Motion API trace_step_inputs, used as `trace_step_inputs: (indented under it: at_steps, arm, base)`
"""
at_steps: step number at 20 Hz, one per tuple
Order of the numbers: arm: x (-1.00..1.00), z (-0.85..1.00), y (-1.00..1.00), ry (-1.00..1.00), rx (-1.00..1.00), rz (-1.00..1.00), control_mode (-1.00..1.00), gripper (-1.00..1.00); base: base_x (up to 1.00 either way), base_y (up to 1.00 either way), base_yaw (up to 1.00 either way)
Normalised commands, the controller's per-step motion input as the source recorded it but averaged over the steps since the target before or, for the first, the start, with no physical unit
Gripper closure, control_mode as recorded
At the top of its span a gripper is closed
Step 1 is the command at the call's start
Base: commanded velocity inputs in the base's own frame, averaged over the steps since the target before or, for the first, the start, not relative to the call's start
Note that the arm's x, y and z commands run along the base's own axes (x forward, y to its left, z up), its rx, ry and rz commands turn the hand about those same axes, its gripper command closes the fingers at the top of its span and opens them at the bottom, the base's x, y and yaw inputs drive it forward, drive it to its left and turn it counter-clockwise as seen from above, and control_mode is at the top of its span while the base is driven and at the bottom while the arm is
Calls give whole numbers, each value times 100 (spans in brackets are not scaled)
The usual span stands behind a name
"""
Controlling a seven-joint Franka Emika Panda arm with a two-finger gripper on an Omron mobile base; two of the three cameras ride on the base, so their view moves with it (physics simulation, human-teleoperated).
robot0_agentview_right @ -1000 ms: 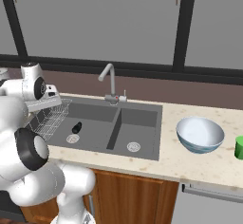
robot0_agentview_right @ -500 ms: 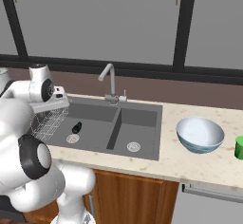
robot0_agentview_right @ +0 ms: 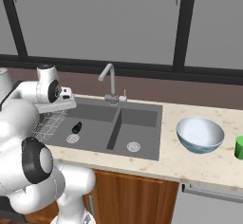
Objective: Remove the squash and eggplant from the sink. Then move the bowl and cup from the counter to the sink for washing.
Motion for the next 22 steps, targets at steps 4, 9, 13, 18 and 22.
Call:
trace_step_inputs:
  at_steps: [4, 9, 13, 18, 22]
  arm:
    - [17, -6, -15, 0, 0, -9, -100, -100]
    - [19, -9, -13, 0, 0, -15, -100, -100]
    - [18, -10, -12, 0, 0, -11, -100, -100]
    - [19, -8, -12, 2, 2, -3, -100, -100]
    - [15, -9, -7, 3, 10, 0, -100, -100]
  base:
    - [0, 0, 0]
    - [0, 0, 0]
    - [0, 0, 0]
    - [0, 0, 0]
    - [0, 0, 0]
